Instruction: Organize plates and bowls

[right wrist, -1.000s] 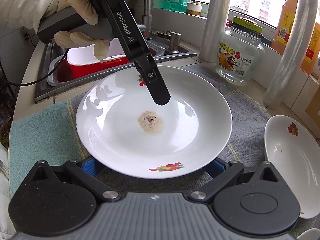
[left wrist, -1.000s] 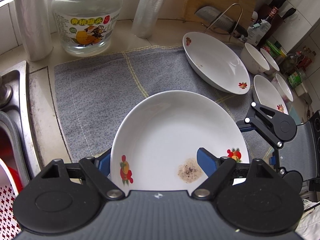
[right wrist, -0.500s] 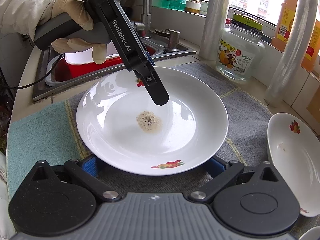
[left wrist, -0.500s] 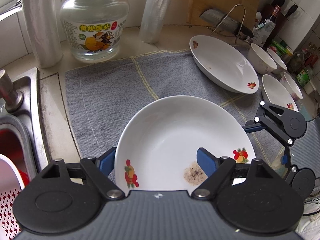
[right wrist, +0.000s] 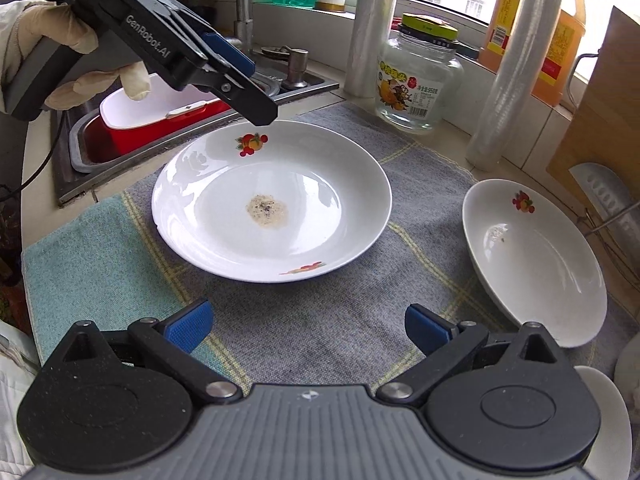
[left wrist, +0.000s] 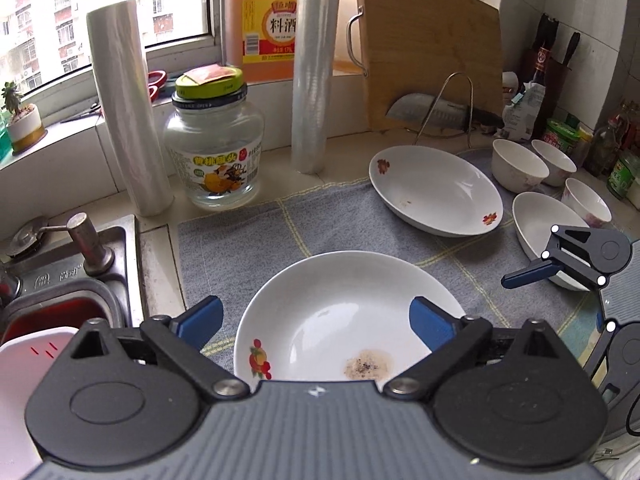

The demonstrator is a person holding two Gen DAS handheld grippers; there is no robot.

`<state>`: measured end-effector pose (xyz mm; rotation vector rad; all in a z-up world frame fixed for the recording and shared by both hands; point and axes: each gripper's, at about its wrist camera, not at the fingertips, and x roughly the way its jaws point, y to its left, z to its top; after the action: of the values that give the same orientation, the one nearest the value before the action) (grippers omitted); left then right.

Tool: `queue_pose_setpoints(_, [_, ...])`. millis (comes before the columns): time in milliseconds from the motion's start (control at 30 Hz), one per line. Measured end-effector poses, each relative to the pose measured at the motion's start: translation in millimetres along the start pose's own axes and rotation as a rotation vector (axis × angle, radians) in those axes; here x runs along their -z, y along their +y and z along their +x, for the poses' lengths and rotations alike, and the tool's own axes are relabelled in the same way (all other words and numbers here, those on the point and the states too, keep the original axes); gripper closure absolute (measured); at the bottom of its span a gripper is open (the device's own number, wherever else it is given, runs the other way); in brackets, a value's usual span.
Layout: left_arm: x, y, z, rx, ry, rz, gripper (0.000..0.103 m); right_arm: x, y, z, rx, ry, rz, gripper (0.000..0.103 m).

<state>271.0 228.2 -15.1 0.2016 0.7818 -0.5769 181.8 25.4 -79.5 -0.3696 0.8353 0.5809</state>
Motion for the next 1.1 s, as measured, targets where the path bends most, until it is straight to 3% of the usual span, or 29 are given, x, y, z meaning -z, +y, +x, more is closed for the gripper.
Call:
queue_pose_setpoints(367, [1, -62, -15, -0.015, -0.044, -0.003, 0.003, 23, -12, -48, 0.194, -0.002, 0.173, 0.000])
queue_pose_setpoints(533, [1, -92, -19, -0.010, -0.042, 0.047, 0.003, 42, -13, -69, 0.282, 0.011, 0.240, 0.000])
queue_pose_setpoints(800, [5, -137, -17, 0.061, -0.060, 0.135, 0.002, 70, -17, -103, 0.396, 0.004, 0.360, 0.000])
queue_pose_setpoints(1100, [13, -184, 0, 0.131, -0.014, 0.141, 0.003, 117, -33, -125, 0.466, 0.040, 0.462, 0.000])
